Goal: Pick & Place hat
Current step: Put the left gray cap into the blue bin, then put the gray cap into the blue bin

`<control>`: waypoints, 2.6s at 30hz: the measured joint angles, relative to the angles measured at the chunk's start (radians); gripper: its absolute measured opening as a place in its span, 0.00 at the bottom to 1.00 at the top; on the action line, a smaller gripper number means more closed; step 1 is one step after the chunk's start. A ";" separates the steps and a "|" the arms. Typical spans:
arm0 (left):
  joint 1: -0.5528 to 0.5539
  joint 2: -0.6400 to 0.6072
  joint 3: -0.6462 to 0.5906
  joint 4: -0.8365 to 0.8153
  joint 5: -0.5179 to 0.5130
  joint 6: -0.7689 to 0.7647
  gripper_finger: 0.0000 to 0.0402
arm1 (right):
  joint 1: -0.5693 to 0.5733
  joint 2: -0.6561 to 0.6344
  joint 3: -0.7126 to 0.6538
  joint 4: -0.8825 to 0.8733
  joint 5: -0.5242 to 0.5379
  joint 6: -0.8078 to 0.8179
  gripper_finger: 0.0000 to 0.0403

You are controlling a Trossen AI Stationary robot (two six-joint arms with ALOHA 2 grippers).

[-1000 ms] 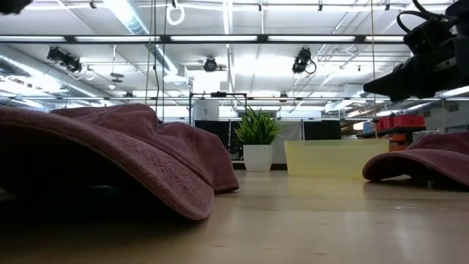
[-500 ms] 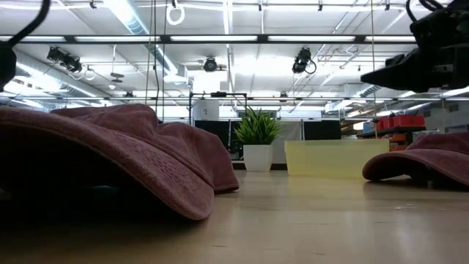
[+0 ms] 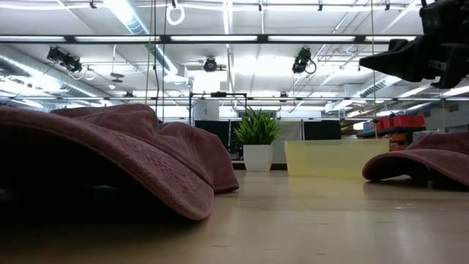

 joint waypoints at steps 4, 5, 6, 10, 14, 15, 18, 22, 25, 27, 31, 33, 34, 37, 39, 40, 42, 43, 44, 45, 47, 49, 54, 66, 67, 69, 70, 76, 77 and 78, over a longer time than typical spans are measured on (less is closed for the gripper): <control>0.011 -0.025 0.154 -0.255 -0.055 -0.019 0.04 | 0.000 0.000 0.000 0.005 -0.001 -0.019 0.03; 0.017 -0.026 0.197 -0.339 -0.090 -0.007 0.04 | 0.000 0.000 0.000 0.006 -0.001 -0.023 0.03; 0.022 -0.026 0.236 -0.422 -0.138 0.014 0.04 | 0.000 0.000 0.000 0.007 -0.002 -0.026 0.03; 0.062 -0.027 0.342 -0.732 -0.431 0.111 0.06 | 0.000 0.000 0.000 0.008 -0.002 -0.029 0.03; 0.143 -0.027 0.345 -0.921 -0.589 0.191 0.06 | 0.000 0.000 0.000 0.008 -0.002 -0.030 0.03; 0.170 -0.027 0.333 -0.952 -0.591 0.212 0.06 | 0.000 0.000 0.000 0.008 -0.002 -0.030 0.03; 0.260 -0.027 0.261 -0.956 -0.650 0.255 0.05 | 0.000 0.000 0.000 0.008 -0.002 -0.023 0.03; 0.377 -0.027 0.154 -0.819 -0.654 0.347 0.06 | 0.000 0.000 0.000 0.008 -0.002 -0.006 0.03; 0.441 -0.027 0.074 -0.662 -0.500 0.431 0.06 | 0.000 0.000 0.000 0.007 -0.002 0.028 0.03; 0.471 -0.027 0.027 -0.594 -0.414 0.434 0.06 | 0.000 0.000 0.000 -0.001 -0.002 0.050 0.03; 0.506 -0.027 -0.065 -0.481 -0.369 0.444 0.07 | 0.000 0.000 0.000 -0.013 -0.001 0.096 0.03; 0.518 -0.029 -0.101 -0.450 -0.370 0.462 0.08 | 0.000 0.000 0.000 -0.021 -0.002 0.105 0.03; 0.524 -0.029 -0.114 -0.439 -0.368 0.477 0.09 | 0.000 0.000 0.000 -0.023 -0.001 0.107 0.03; 0.541 -0.030 -0.126 -0.446 -0.362 0.521 0.14 | 0.000 0.000 0.000 -0.017 -0.001 0.108 0.03; 0.547 -0.029 -0.121 -0.451 -0.361 0.551 0.18 | 0.000 0.000 0.000 -0.010 -0.001 0.108 0.03; 0.550 -0.028 -0.116 -0.454 -0.360 0.565 0.20 | 0.000 0.000 0.000 -0.004 -0.001 0.103 0.03; 0.554 -0.027 -0.108 -0.458 -0.357 0.588 0.25 | 0.000 0.000 0.000 0.014 0.000 0.062 0.03; 0.557 -0.027 -0.104 -0.461 -0.356 0.596 0.28 | 0.000 0.000 0.000 0.027 0.000 0.038 0.03; 0.557 -0.027 -0.098 -0.466 -0.352 0.608 0.30 | 0.000 0.000 0.000 0.040 0.001 0.023 0.03; 0.557 -0.026 -0.087 -0.477 -0.347 0.618 0.33 | 0.000 0.000 0.000 0.055 0.001 0.021 0.03; 0.554 -0.024 -0.048 -0.517 -0.334 0.634 0.37 | 0.000 0.000 0.000 0.075 0.000 0.049 0.03; 0.541 -0.024 0.010 -0.597 -0.326 0.634 0.41 | 0.000 0.000 0.000 0.076 -0.001 0.097 0.03; 0.495 -0.024 0.184 -0.875 -0.338 0.627 0.42 | 0.000 0.000 0.000 0.037 -0.025 0.226 0.03; 0.378 -0.025 0.376 -0.997 -0.885 0.658 0.40 | 0.001 0.015 0.026 0.282 -0.122 0.326 0.24; 0.381 -0.025 0.378 -0.997 -0.943 0.668 0.40 | 0.001 0.028 0.054 0.285 -0.123 0.320 0.26; 0.397 -0.025 0.380 -0.992 -1.051 0.688 0.40 | 0.004 0.072 0.130 0.253 -0.122 0.330 0.29; 0.410 -0.025 0.380 -0.989 -1.086 0.691 0.40 | 0.007 0.106 0.175 0.221 -0.123 0.347 0.30; 0.542 -0.025 0.380 -0.988 -1.130 0.664 0.40 | 0.062 0.439 0.521 -0.150 -0.123 0.573 0.29; 0.569 -0.025 0.380 -0.988 -1.133 0.686 0.40 | 0.074 0.498 0.581 -0.239 -0.127 0.648 0.28; 0.595 -0.025 0.380 -0.988 -1.139 0.709 0.40 | 0.088 0.553 0.648 -0.353 -0.141 0.738 0.28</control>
